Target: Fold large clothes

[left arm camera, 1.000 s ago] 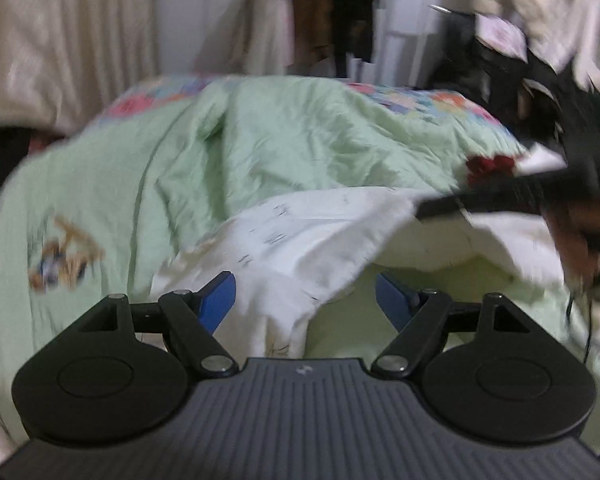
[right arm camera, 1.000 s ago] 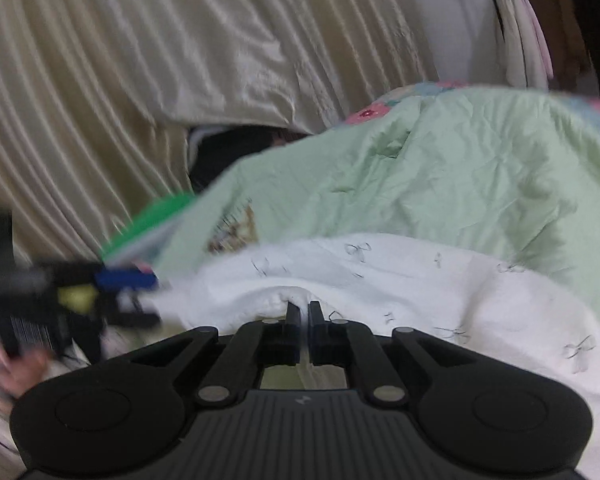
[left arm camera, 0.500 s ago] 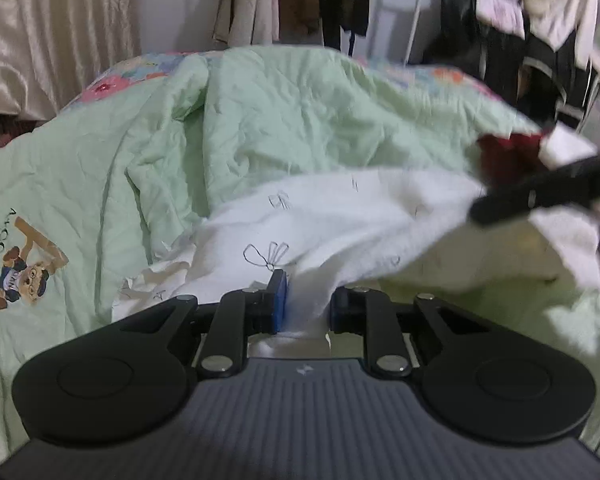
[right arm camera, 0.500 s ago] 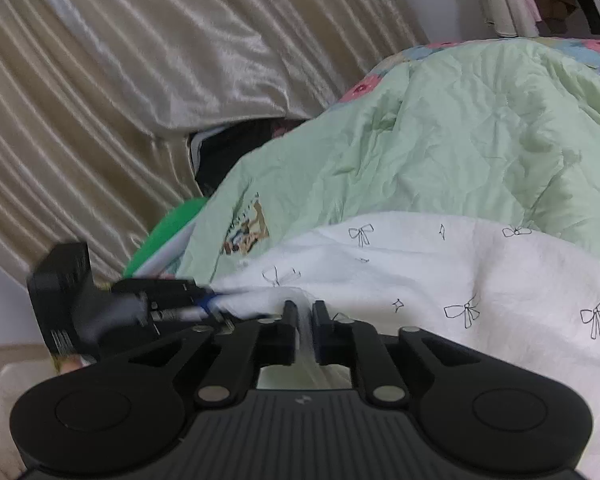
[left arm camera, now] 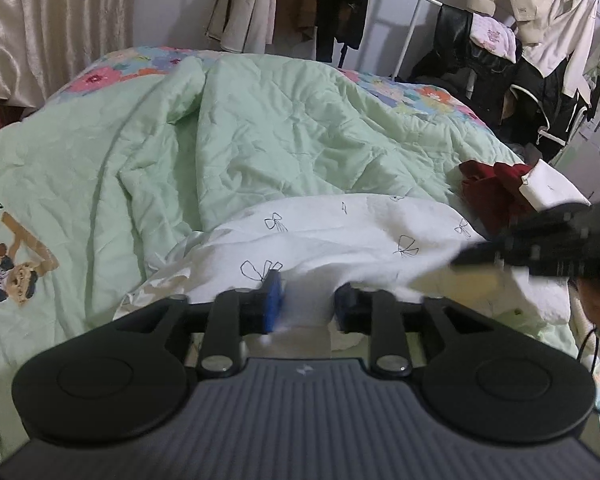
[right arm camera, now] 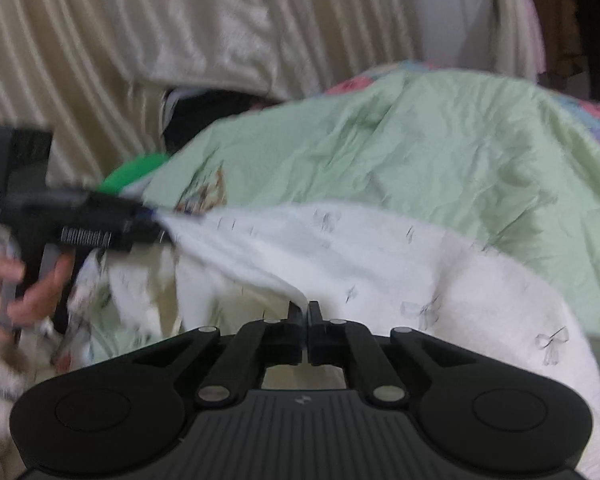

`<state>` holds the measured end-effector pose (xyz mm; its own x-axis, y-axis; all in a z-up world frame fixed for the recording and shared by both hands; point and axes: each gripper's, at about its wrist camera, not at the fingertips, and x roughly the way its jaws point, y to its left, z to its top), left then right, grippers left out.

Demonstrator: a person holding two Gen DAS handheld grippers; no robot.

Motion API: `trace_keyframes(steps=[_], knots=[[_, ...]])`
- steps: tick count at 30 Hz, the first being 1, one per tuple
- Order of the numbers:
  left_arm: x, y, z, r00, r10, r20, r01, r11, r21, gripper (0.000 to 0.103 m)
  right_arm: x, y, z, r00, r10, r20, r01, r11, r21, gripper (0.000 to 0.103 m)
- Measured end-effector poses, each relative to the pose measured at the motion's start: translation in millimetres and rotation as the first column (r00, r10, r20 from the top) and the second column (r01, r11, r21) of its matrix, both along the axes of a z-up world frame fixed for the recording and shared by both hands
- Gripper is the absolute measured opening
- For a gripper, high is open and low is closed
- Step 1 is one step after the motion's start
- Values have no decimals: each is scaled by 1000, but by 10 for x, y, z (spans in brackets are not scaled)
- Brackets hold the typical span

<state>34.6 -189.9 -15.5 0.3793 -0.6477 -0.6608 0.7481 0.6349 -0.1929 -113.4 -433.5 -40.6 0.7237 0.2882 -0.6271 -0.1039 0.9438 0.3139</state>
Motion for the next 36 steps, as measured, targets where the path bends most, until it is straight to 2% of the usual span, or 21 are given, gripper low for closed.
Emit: trace_keyframes(steps=[3, 6, 10, 12, 13, 15, 17, 18, 19, 20, 21, 22, 23, 24, 27, 30, 32, 33, 36], knots=[[-55, 5, 39, 1000, 5, 25, -5, 1000, -2, 70, -36, -65, 171, 995, -64, 82, 64, 998, 2, 2], [-124, -24, 137, 999, -5, 41, 6, 1000, -11, 78, -27, -99, 340, 987, -91, 131, 91, 996, 8, 2], [-227, -103, 253, 998, -55, 32, 58, 995, -76, 87, 14, -81, 475, 980, -102, 169, 101, 995, 13, 2], [-278, -178, 296, 996, -86, 28, 88, 989, -118, 97, 26, -69, 521, 978, -100, 180, 98, 995, 21, 2], [-290, -243, 294, 996, -92, 18, 93, 986, -139, 99, 31, -58, 548, 977, -99, 187, 96, 995, 26, 2], [-286, -360, 267, 996, -82, 19, 84, 989, -121, 100, 15, -52, 608, 975, -98, 201, 93, 995, 34, 2], [-239, -577, 206, 997, -59, 58, 62, 997, -41, 100, 6, -40, 684, 974, -82, 211, 71, 996, 58, 2], [-204, -605, 192, 997, -41, 68, 43, 999, -28, 98, -5, -43, 722, 974, -74, 215, 60, 996, 73, 2], [-121, -638, 171, 997, -4, 78, 6, 1000, -15, 95, -27, -52, 765, 973, -67, 221, 48, 995, 89, 2], [-38, -672, 149, 995, 32, 89, -32, 999, -2, 73, -53, -64, 801, 972, -58, 228, 36, 994, 99, 2], [56, -691, 133, 995, 60, 81, -61, 998, 5, 37, -83, -75, 835, 971, -51, 233, 28, 994, 103, 2], [179, -675, 129, 997, 66, 27, -66, 998, -3, 23, -112, -87, 858, 971, -45, 236, 20, 994, 104, 2], [270, -661, 129, 997, 72, -12, -72, 997, -8, 1, -132, -93, 862, 972, -40, 233, 17, 995, 100, 2], [294, -653, 147, 997, 78, -11, -79, 997, -10, 1, -144, -89, 861, 973, -38, 228, 16, 995, 96, 2], [260, -670, 237, 992, 101, 75, -102, 995, 10, 0, -206, -45, 710, 982, -30, 186, 20, 998, 54, 4], [172, -651, 360, 989, 107, 101, -107, 994, -2, 0, -297, 104, 483, 987, -77, 142, 82, 996, -31, 26], [139, -611, 439, 988, 120, 98, -119, 993, -19, 0, -407, 289, 313, 983, -119, 142, 135, 985, -108, 55], [129, -591, 474, 987, 126, 98, -124, 992, -26, 0, -445, 380, 240, 982, -135, 135, 154, 979, -136, 59], [95, -486, 607, 987, 134, 93, -129, 990, -66, 0, -548, 637, 35, 976, -188, 110, 208, 954, -215, 60]])
